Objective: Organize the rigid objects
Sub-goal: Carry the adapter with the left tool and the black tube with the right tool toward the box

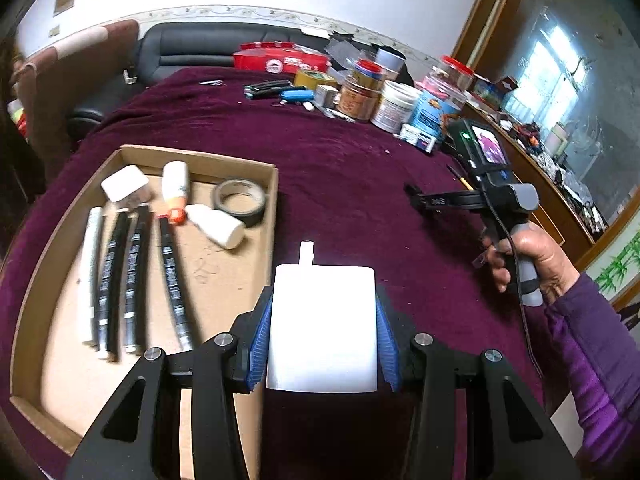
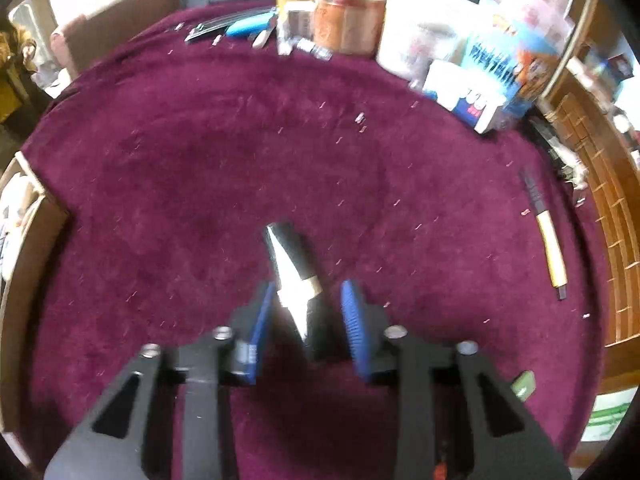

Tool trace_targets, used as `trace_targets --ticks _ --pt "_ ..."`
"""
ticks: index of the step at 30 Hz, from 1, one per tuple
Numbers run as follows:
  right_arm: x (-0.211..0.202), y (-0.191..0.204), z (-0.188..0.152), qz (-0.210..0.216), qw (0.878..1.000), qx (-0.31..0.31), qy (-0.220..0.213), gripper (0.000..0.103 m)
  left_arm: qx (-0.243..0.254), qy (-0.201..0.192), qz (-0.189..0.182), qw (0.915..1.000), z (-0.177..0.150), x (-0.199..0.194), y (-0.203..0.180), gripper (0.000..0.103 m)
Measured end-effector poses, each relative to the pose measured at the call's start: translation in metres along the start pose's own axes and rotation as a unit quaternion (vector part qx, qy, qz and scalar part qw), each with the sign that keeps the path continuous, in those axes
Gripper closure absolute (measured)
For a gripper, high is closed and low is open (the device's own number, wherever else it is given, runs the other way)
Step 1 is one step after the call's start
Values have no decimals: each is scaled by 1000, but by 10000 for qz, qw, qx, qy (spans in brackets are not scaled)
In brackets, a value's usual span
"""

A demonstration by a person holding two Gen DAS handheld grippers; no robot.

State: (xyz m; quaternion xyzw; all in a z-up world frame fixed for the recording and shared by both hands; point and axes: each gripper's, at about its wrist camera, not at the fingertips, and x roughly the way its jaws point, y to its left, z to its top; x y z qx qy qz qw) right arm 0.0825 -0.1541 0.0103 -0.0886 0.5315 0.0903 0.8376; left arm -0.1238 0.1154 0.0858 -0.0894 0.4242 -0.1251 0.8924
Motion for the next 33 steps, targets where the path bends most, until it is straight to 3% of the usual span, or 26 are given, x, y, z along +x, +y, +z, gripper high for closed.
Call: trace_targets --ticks 5,13,23,29,33 --pt "-12 -17 -9 172 9986 490 -40 88 -223 -190 232 9993 -4 -20 29 62" --pt "-59 2 -38 1101 9884 970 -386 88 -650 -376 675 9949 -12 -39 82 62" --pt "-106 101 -62 2207 9711 753 -508 88 -713 -398 1251 9888 -19 -44 132 62" --pt "-108 166 -70 2661 9625 441 -296 87 -771 -159 1532 9851 -19 -29 161 62" --pt "-99 203 -70 2704 9624 229 -113 87 -874 101 1490 9849 -18 -14 177 62"
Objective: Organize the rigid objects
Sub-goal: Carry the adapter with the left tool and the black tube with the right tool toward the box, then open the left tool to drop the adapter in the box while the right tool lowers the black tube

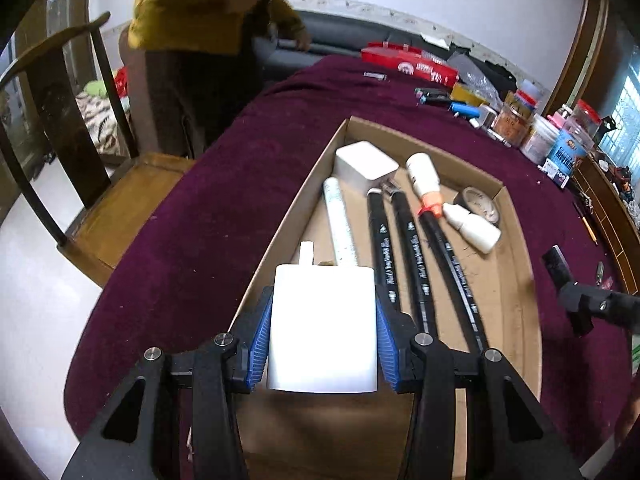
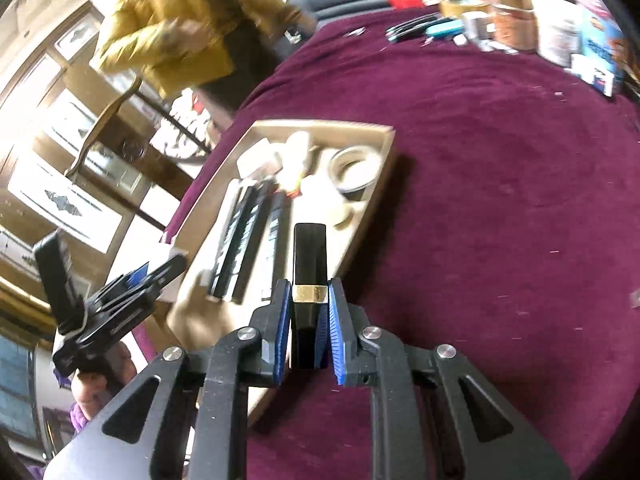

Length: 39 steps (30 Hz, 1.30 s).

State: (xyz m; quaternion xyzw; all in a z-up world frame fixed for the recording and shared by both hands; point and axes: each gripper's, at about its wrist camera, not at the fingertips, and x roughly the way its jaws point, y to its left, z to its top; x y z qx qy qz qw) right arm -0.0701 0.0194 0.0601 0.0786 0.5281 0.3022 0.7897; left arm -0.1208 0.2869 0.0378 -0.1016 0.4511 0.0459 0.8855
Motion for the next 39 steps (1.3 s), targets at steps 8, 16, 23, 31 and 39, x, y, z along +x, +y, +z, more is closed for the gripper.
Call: trace_targets --ticks 8,16,23,31,39 --pt "49 29 12 -555 9979 -173 294 87 122 138 17 9998 1 13 -3 62" --pt "78 28 23 -1222 9917 -124 385 87 46 -288 -79 9995 -1 -14 0 54" --pt "91 34 22 -1665 9851 -237 375 87 -2 -1117 37 9937 -2 -57 4 37" --pt "93 47 18 -2001 9783 -497 228 87 -96 -1359 365 9900 -4 -68 7 27" --pt "51 60 9 -1850 9766 -935 -569 67 35 -1447 884 9855 -6 -71 -3 26"
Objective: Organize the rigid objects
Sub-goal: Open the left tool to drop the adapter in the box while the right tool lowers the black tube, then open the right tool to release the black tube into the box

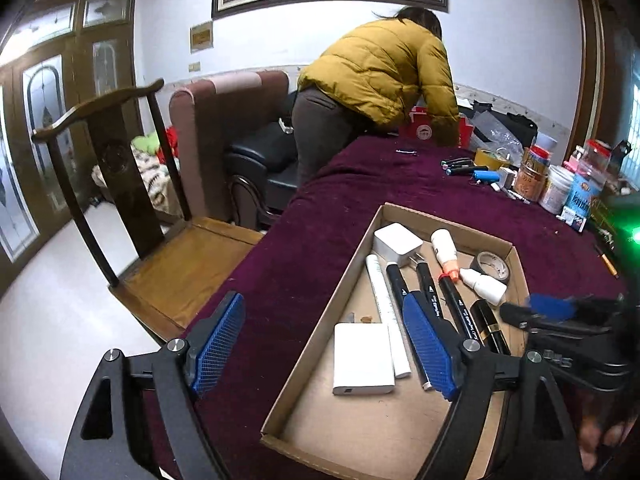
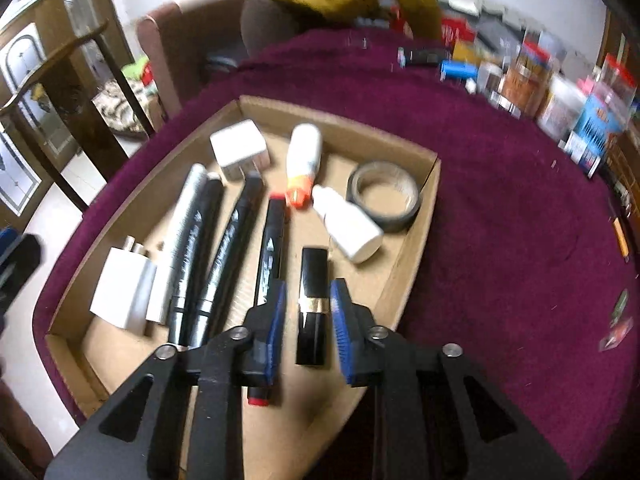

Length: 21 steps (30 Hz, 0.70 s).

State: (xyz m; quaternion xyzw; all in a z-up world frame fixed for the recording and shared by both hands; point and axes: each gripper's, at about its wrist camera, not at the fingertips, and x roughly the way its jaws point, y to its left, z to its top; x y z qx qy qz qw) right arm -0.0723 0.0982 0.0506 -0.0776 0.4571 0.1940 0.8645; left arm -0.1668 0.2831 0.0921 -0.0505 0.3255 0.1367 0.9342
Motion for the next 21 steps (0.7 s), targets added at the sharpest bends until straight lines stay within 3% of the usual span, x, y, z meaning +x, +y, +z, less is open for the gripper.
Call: trace_targets --ticks 3,8,21 --pt "-22 -5 -5 -120 9988 -53 -465 49 111 -111 157 9998 -1 -6 -9 26" --pt "-44 -13 -12 -310 9959 -131 -842 49 302 -121 257 9991 -1 -10 -27 25" --pt "-47 -57 -30 -263 9964 267 -759 49 833 43 248 9962 -5 -19 -75 25"
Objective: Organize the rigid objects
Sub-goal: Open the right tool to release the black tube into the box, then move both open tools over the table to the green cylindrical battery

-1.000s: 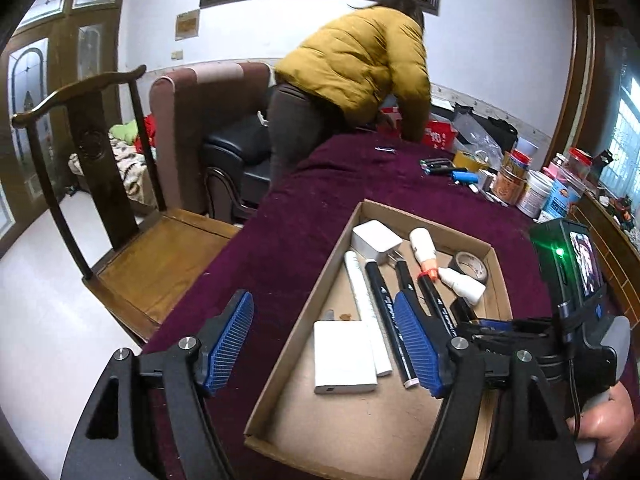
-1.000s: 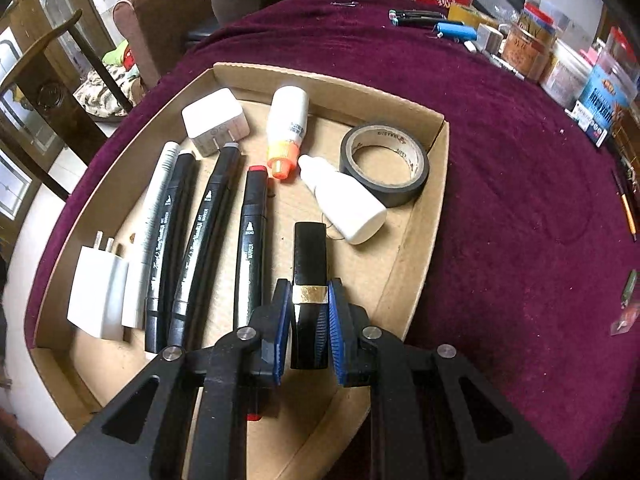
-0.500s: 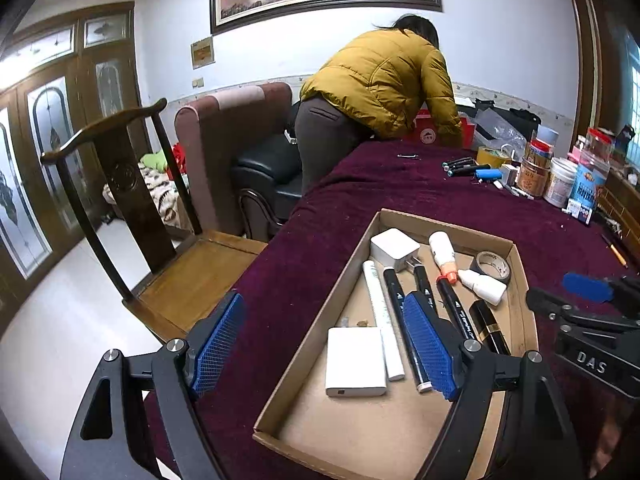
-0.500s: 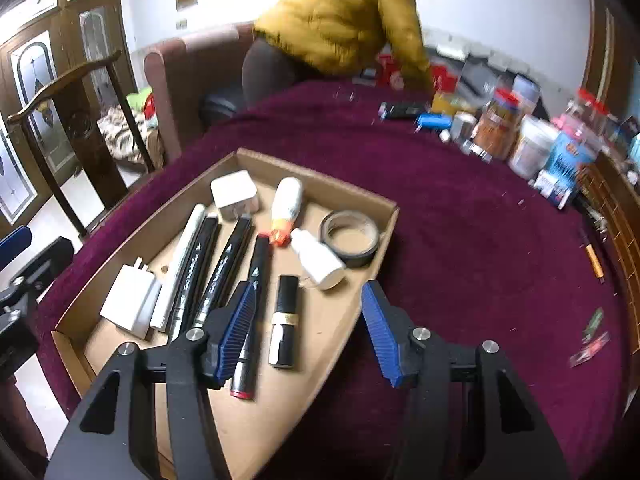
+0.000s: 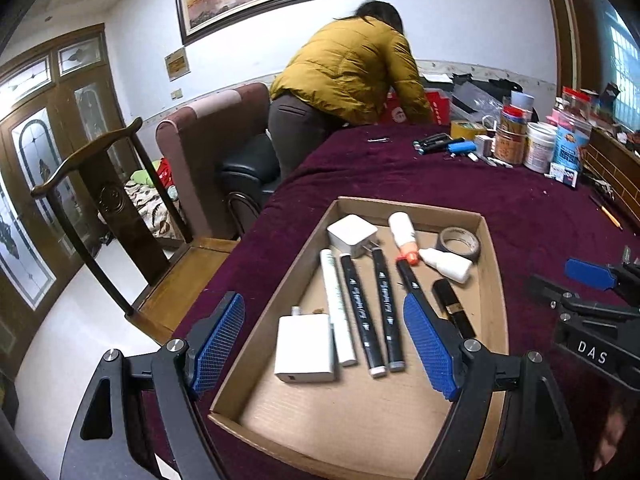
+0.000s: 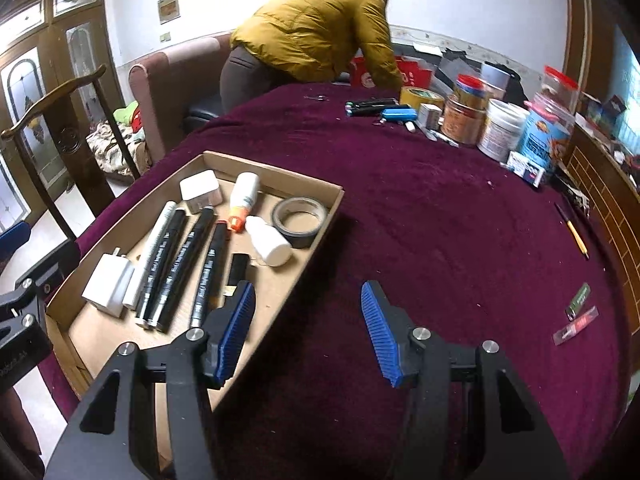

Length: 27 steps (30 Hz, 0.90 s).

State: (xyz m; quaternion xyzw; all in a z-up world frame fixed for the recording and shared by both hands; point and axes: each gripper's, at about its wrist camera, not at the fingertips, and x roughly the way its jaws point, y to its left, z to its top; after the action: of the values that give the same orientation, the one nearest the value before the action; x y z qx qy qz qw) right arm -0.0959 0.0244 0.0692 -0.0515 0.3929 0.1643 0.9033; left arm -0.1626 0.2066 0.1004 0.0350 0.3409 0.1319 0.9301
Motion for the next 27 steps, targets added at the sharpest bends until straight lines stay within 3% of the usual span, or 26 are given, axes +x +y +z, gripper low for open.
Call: trace_targets --ticks 7,12,22,27 --pt "-6 -31 -9 -55 9997 249 -19 49 275 94 -105 9995 2 -3 -27 25" --pt "-7 -77 -16 -128 9974 702 45 49 477 95 -366 9981 4 -11 -49 25" --pt "-34 -243 -29 -1034 9705 2180 -31 49 719 55 -916 9932 6 -23 -82 25" --pt "-45 -328 -40 -875 9487 3038 -59 49 673 132 -1016 9925 6 -22 -88 25"
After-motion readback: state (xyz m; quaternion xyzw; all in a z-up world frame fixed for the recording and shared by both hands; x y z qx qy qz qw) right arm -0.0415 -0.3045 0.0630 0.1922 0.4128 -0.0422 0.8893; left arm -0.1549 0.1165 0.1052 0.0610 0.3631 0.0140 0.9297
